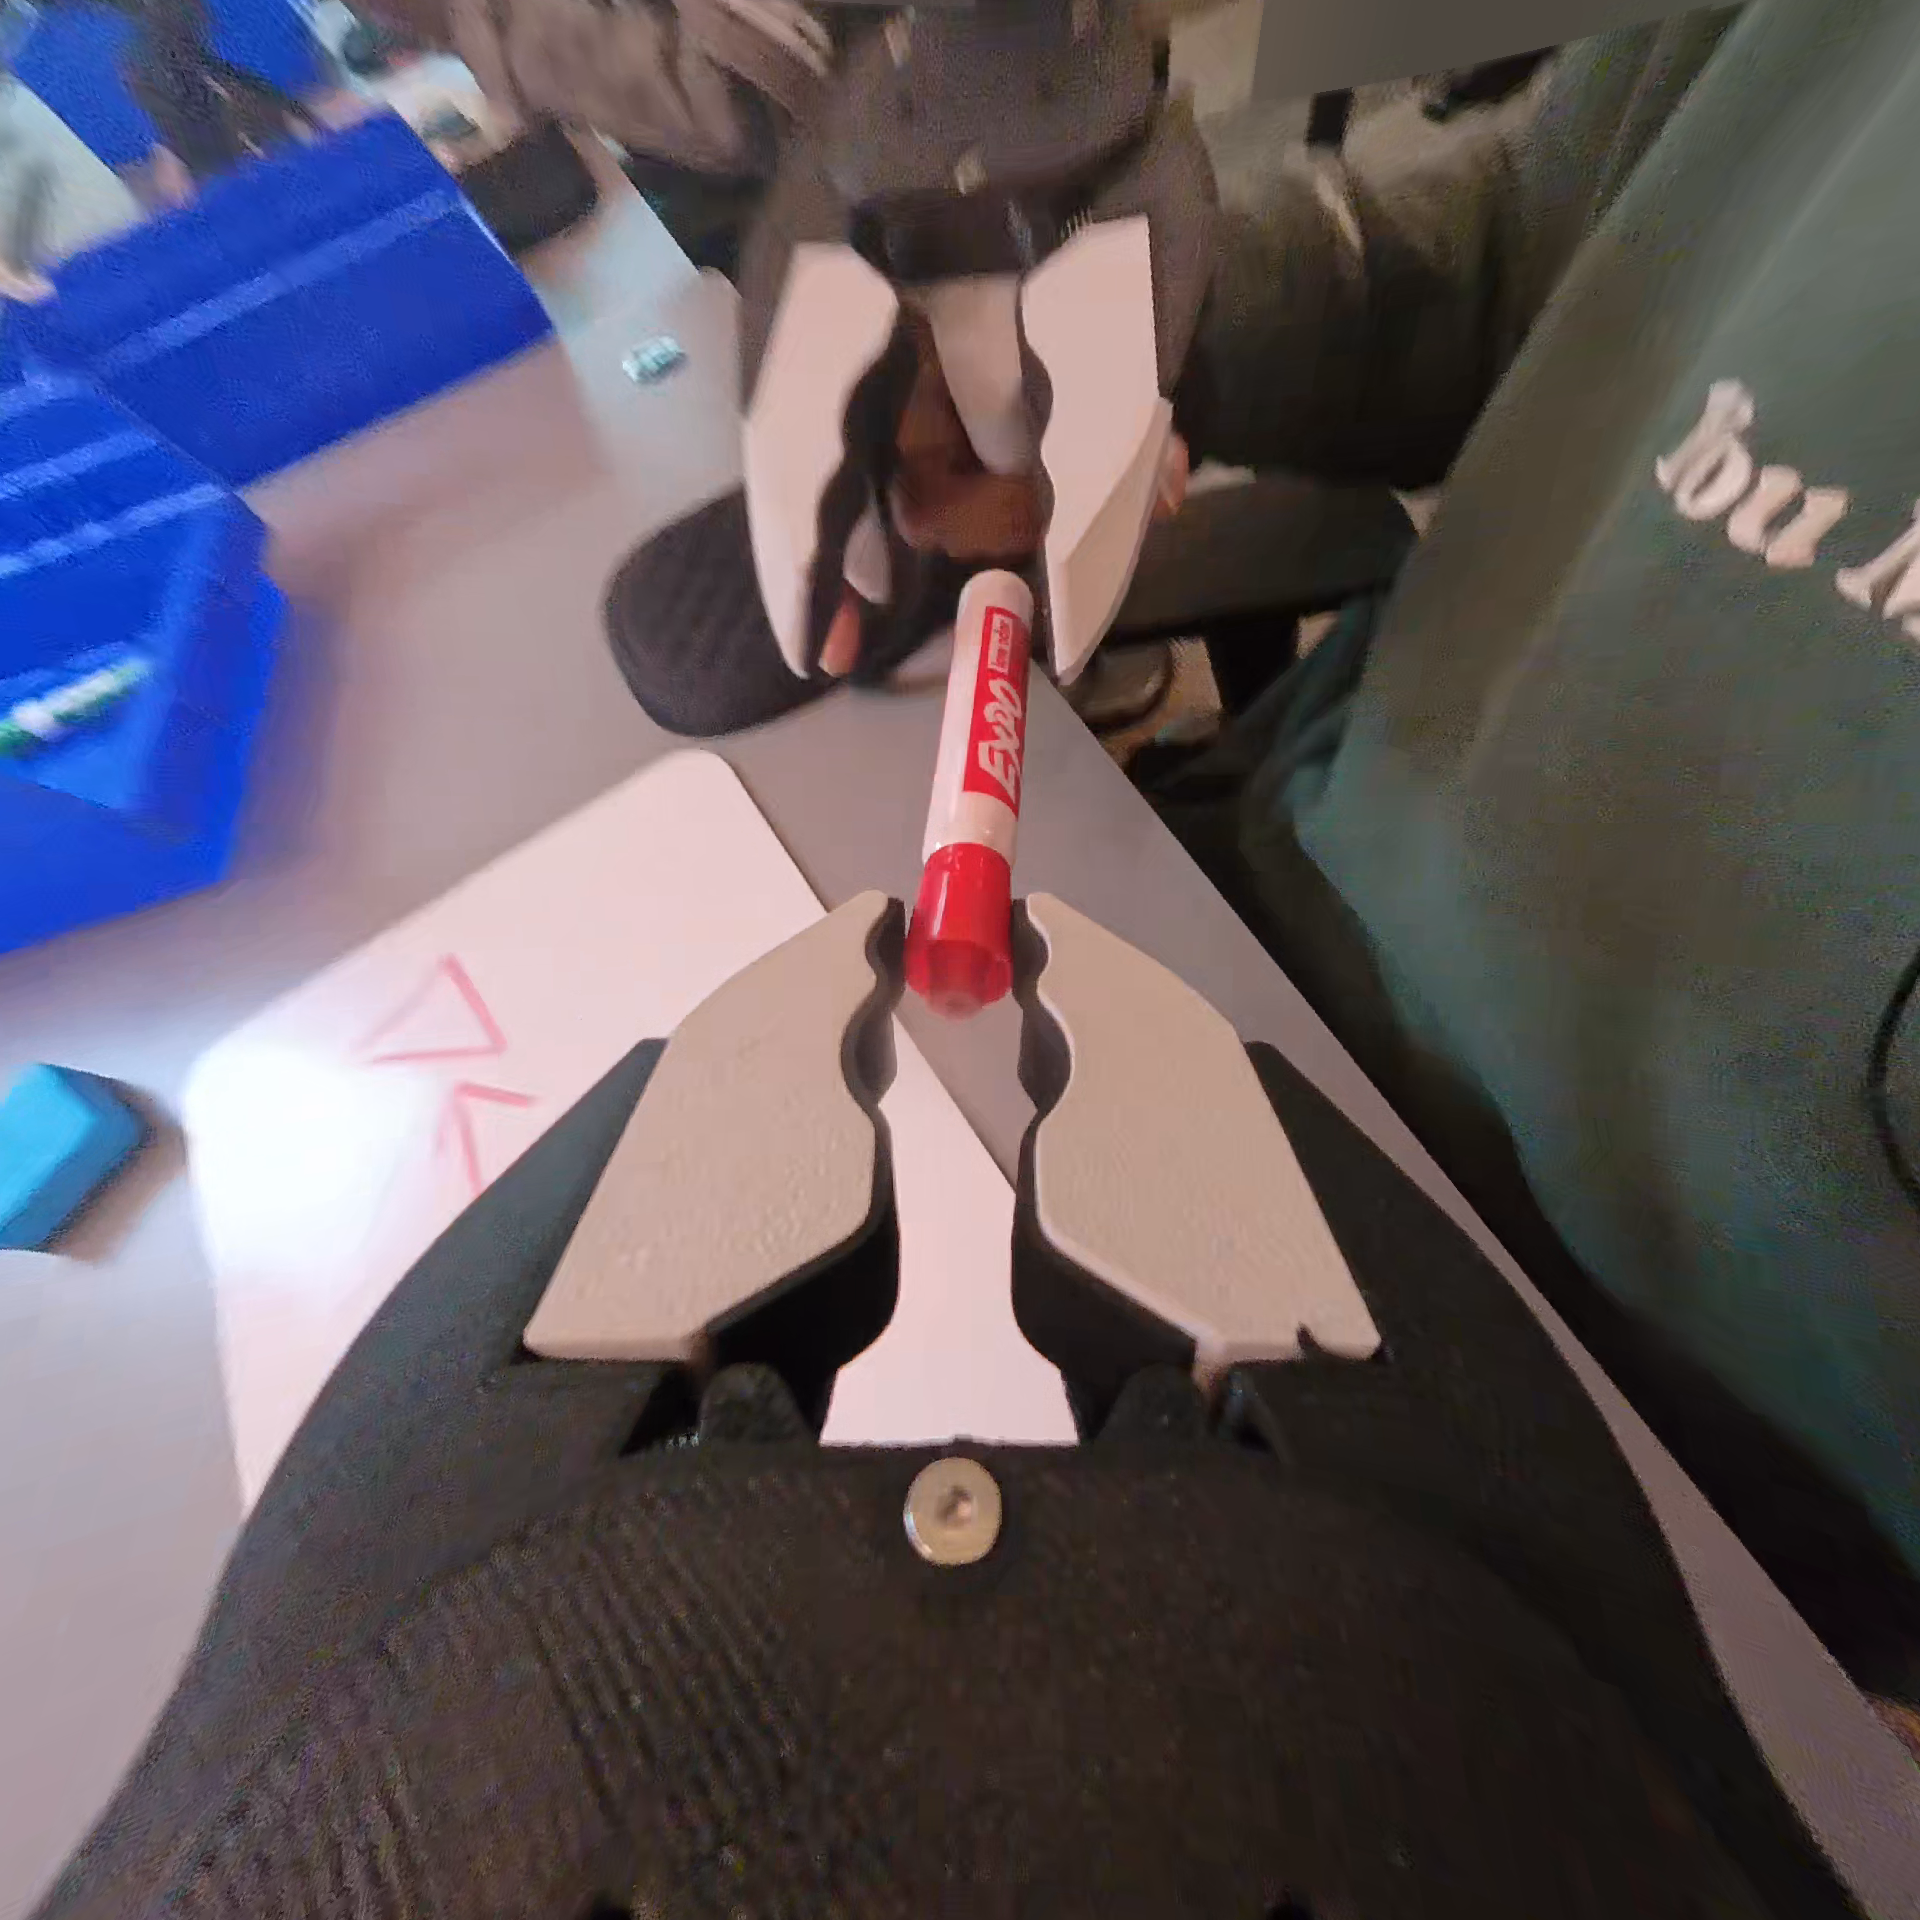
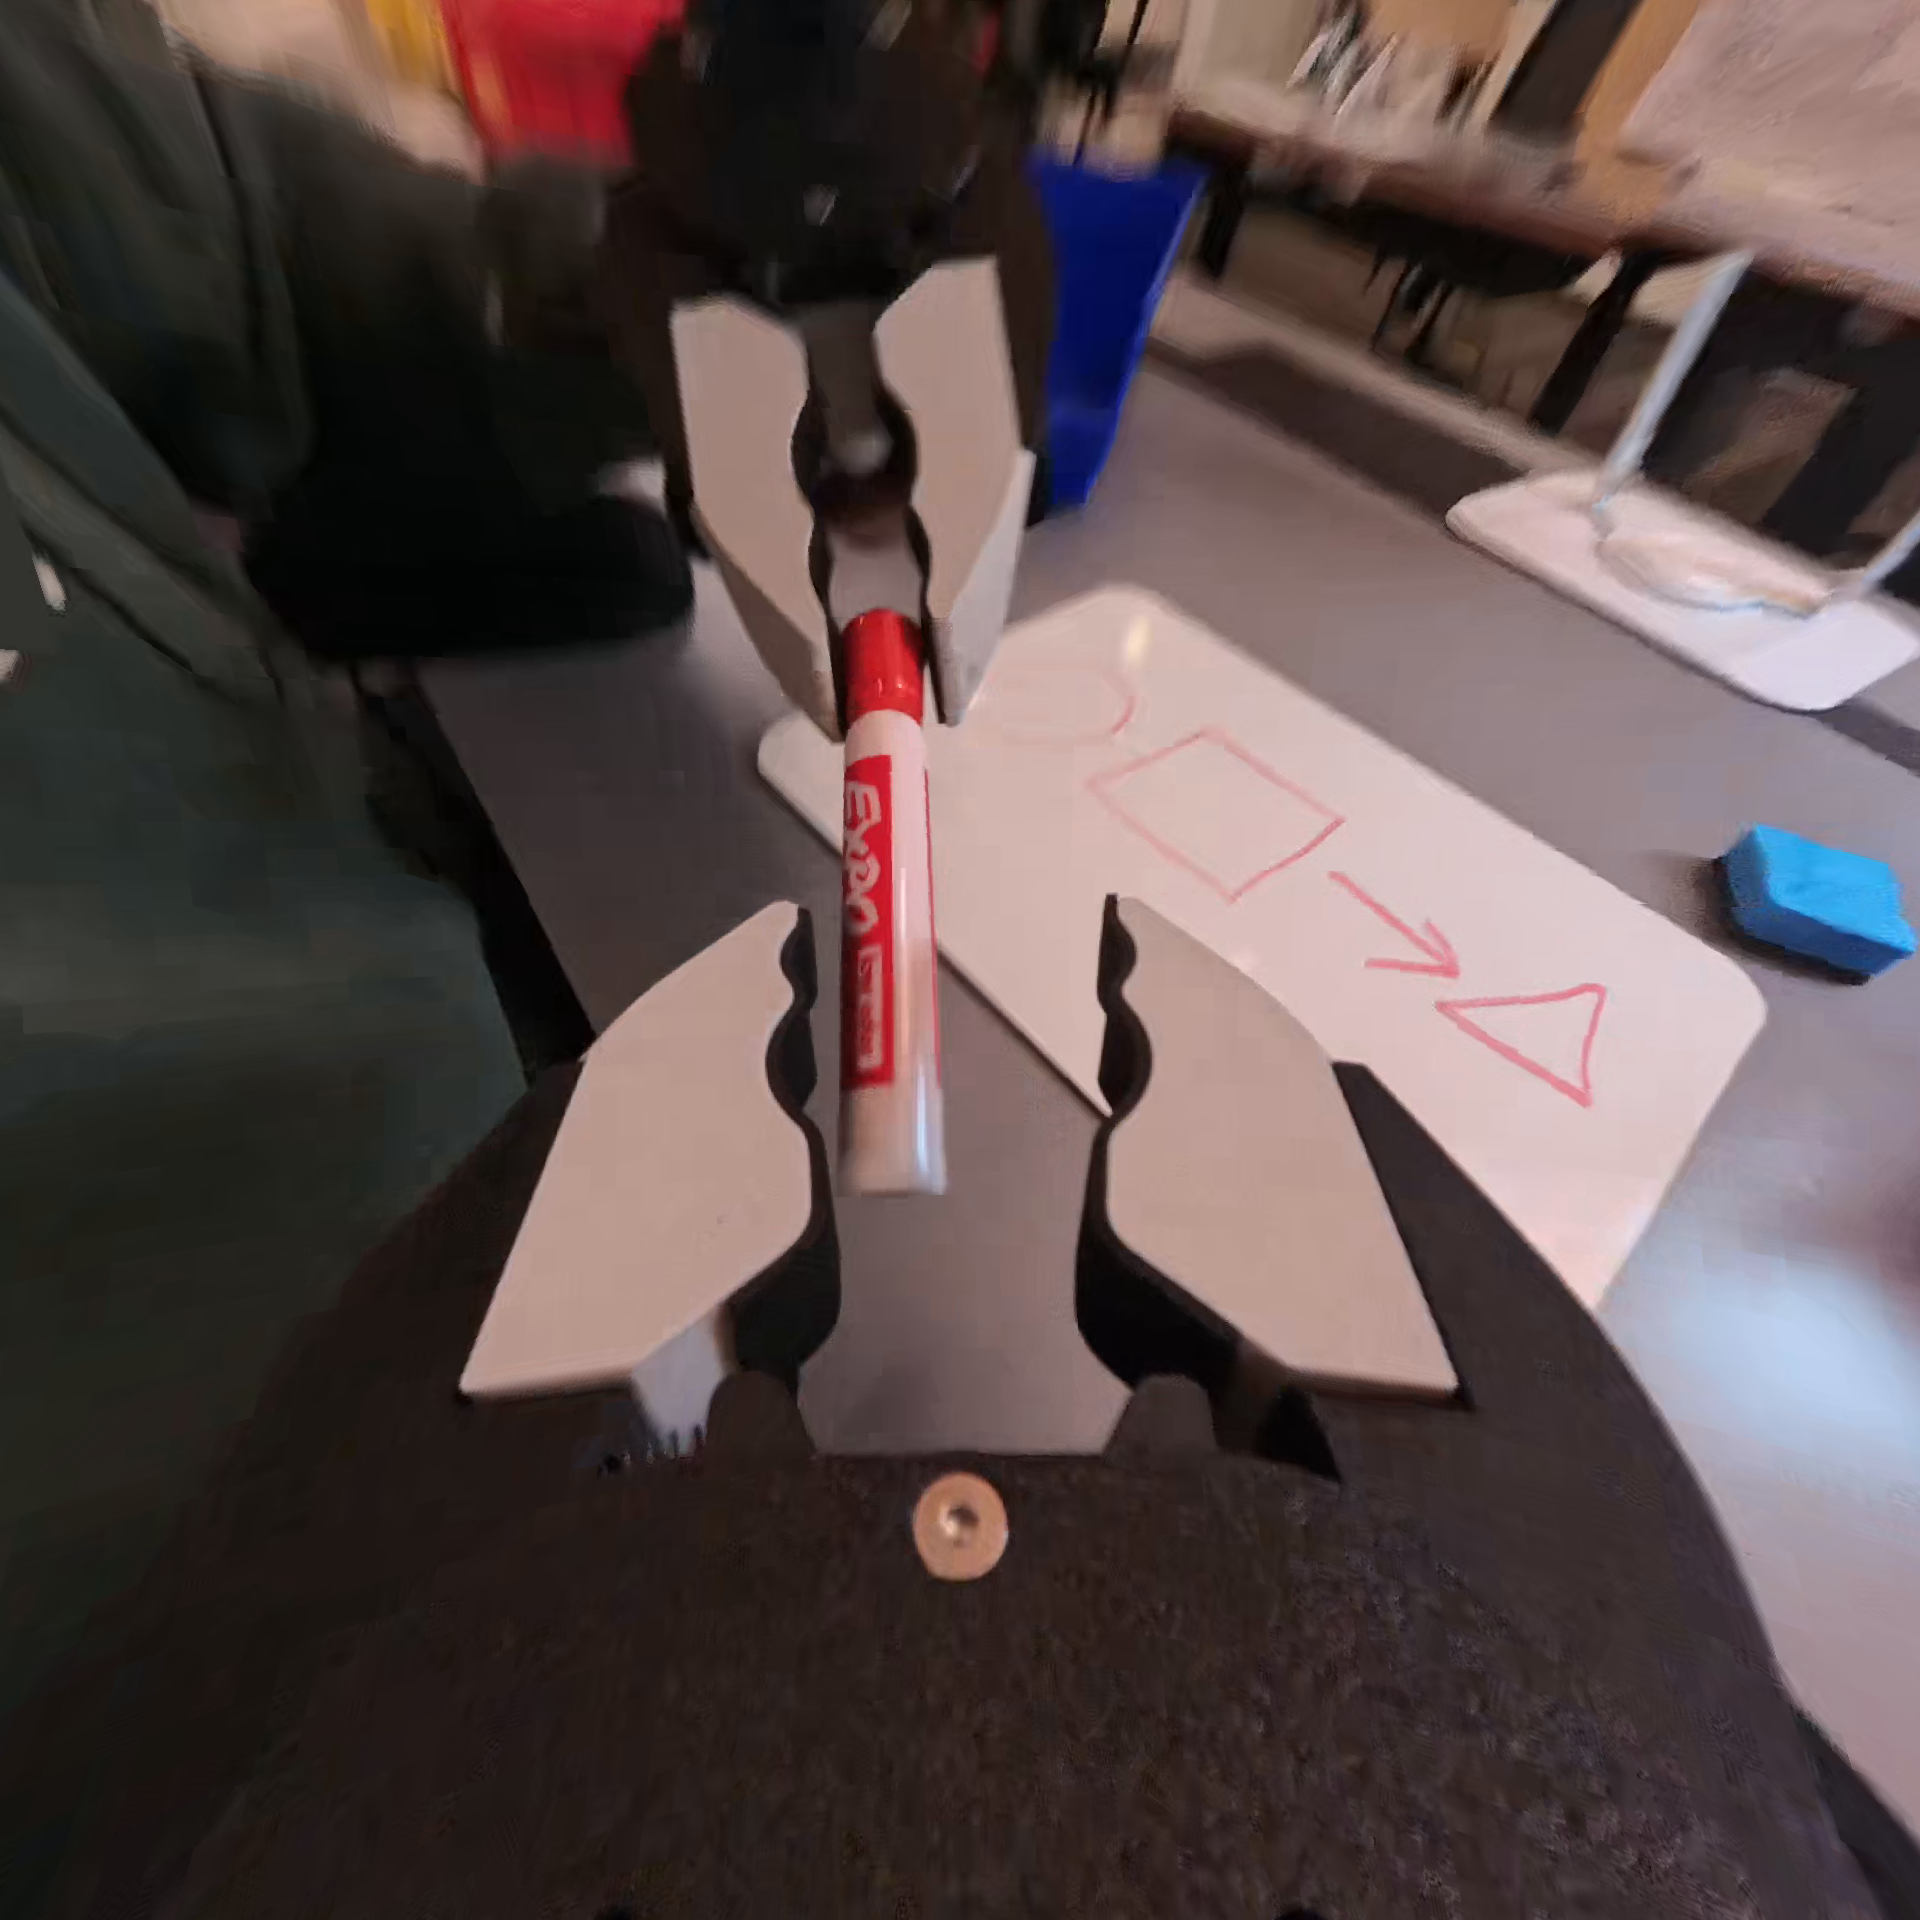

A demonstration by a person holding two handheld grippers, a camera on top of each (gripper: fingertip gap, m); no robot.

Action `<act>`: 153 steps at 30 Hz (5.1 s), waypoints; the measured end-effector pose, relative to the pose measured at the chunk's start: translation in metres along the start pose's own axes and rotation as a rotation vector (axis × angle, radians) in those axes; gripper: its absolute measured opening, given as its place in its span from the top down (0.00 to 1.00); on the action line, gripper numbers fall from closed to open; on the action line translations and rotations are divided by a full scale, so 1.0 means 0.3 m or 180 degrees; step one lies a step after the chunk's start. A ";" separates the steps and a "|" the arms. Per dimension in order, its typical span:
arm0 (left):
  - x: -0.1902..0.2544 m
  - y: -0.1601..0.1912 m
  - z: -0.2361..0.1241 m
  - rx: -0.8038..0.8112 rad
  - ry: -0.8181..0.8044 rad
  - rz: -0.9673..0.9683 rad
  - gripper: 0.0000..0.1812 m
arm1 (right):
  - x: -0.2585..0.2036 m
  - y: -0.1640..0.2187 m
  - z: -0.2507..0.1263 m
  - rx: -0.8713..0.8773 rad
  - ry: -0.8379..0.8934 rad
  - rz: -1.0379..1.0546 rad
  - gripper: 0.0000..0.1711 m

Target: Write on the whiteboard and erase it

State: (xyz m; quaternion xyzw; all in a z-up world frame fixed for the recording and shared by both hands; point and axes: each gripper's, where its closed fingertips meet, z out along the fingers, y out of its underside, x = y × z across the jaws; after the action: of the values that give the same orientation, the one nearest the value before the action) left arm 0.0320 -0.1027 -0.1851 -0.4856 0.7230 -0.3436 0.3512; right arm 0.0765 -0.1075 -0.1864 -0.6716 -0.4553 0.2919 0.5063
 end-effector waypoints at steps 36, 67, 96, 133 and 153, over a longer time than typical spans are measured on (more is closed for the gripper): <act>-0.106 0.189 -0.281 0.1025 -0.1339 -0.0819 0.94 | 1.322 0.082 -0.087 -0.1073 0.1687 0.1745 0.89; -0.029 0.386 -0.279 0.0383 -0.1325 -0.0912 0.78 | 1.075 0.233 0.495 -0.2439 0.1226 0.1012 0.61; 0.063 0.489 -0.165 -0.0495 -0.0770 -0.0830 0.84 | 1.077 0.267 0.462 -0.2266 0.0960 0.1384 0.66; 0.068 0.501 -0.162 -0.0755 -0.0918 -0.0569 1.00 | 0.557 0.247 0.347 -0.2265 0.0029 0.0343 0.72; 0.089 0.486 -0.141 -0.0766 -0.0783 -0.0395 1.00 | 0.573 0.268 0.295 -0.2425 0.0009 0.0492 0.73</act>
State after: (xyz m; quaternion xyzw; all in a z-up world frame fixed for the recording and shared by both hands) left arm -0.0783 -0.0786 -0.2902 -0.6061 0.6792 -0.2137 0.3544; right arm 0.0977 0.0792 -0.2787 -0.8443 -0.4786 0.1382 0.1977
